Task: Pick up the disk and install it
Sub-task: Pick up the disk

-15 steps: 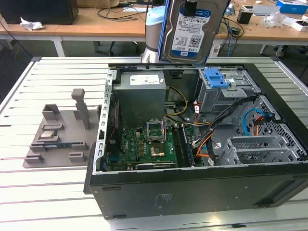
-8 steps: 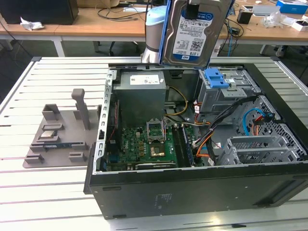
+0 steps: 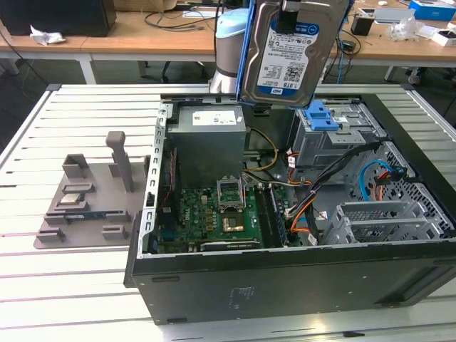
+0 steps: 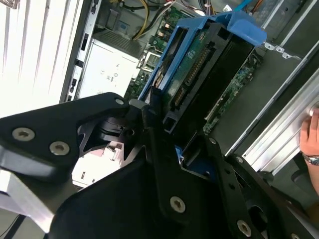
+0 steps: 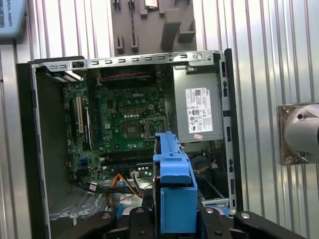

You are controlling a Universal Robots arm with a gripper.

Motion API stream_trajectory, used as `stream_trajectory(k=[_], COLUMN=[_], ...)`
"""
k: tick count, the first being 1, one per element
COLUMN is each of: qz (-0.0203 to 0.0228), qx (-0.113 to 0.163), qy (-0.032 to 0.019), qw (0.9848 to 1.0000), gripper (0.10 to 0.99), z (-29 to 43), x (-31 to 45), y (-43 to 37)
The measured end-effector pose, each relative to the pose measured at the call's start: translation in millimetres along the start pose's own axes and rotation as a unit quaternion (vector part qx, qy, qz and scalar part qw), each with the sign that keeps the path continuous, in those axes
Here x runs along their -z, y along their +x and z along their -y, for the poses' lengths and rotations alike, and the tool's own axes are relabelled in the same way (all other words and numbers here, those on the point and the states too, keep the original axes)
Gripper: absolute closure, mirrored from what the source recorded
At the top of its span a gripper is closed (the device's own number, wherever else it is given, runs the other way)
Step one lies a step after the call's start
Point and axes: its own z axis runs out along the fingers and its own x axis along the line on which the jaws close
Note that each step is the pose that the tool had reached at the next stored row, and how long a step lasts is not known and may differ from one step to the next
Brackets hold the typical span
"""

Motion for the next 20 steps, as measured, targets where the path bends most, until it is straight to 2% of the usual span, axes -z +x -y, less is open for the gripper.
stream_trajectory(k=[5, 13, 20], qz=[-0.0050, -0.0106, -0.0187], qx=[0.000, 0.000, 0.000], qy=[0.0004, 0.0009, 0.0016], qw=[1.0000, 0.9999, 0.9998], gripper=[0.722, 0.722, 0.722], z=[1.0, 2.1, 3.4], x=[0.3, 0.6, 0.9], y=[12.0, 24.8, 41.0])
